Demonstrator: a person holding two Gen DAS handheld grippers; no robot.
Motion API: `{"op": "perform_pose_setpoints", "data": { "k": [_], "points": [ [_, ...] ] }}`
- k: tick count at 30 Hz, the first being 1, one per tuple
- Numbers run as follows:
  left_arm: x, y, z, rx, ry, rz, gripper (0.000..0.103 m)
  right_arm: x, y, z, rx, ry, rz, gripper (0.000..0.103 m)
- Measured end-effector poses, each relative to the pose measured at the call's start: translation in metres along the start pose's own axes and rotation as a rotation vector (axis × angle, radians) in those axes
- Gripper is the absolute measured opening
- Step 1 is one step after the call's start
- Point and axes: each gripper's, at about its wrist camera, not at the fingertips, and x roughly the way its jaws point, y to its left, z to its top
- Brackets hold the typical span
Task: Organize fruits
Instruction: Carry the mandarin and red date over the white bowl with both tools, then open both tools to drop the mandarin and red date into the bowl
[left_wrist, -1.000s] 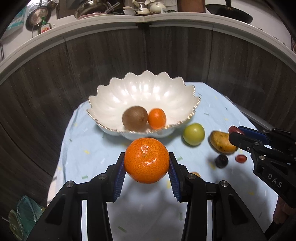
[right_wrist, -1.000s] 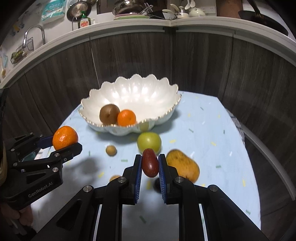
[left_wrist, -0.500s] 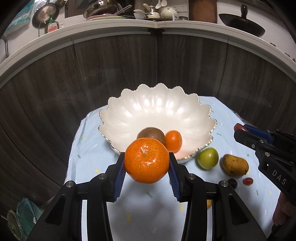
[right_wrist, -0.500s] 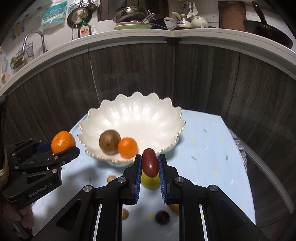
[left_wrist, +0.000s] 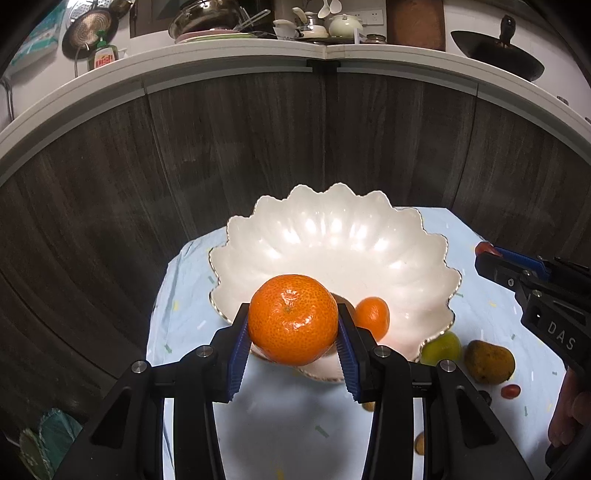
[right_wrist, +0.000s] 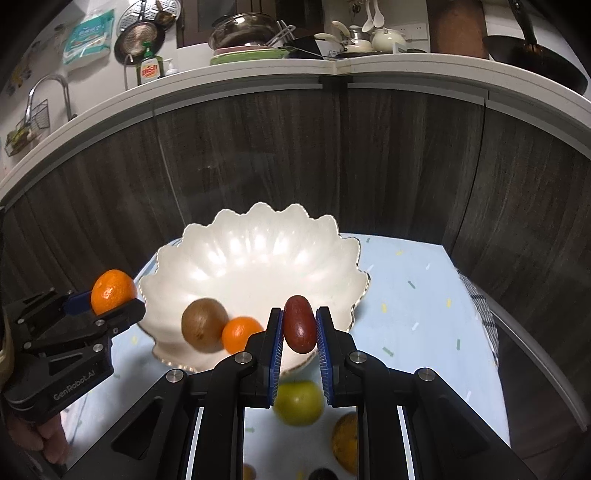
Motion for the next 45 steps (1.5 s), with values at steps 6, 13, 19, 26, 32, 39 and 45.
{"op": "perform_pose_setpoints", "data": {
  "k": [6, 13, 19, 26, 32, 39, 45],
  "points": [
    [0.011, 0.004, 0.010, 0.003, 0.004, 0.016, 0.043, 0.016, -0.002, 0.012, 0.003, 0.023, -0.012, 0.019],
    [0.031, 0.012, 0.020, 0.000, 0.022, 0.025, 0.043, 0.042, -0.004, 0.020, 0.005, 0.073, -0.029, 0.019],
    [0.048, 0.017, 0.025, 0.006, 0.043, 0.033, 0.043, 0.063, -0.008, 0.021, 0.026, 0.117, -0.046, 0.019],
    [0.064, 0.020, 0.028, 0.002, 0.073, 0.030, 0.043, 0.079, -0.009, 0.022, 0.034, 0.150, -0.054, 0.019],
    [0.069, 0.022, 0.027, -0.008, 0.095, 0.022, 0.043, 0.087, -0.008, 0.023, 0.030, 0.164, -0.047, 0.019],
    [0.065, 0.020, 0.026, 0.011, 0.079, 0.054, 0.064, 0.090, -0.007, 0.024, 0.022, 0.175, -0.048, 0.038],
    [0.056, 0.021, 0.028, 0.018, 0.050, 0.067, 0.074, 0.081, -0.009, 0.026, 0.034, 0.139, -0.081, 0.067]
  ]
}}
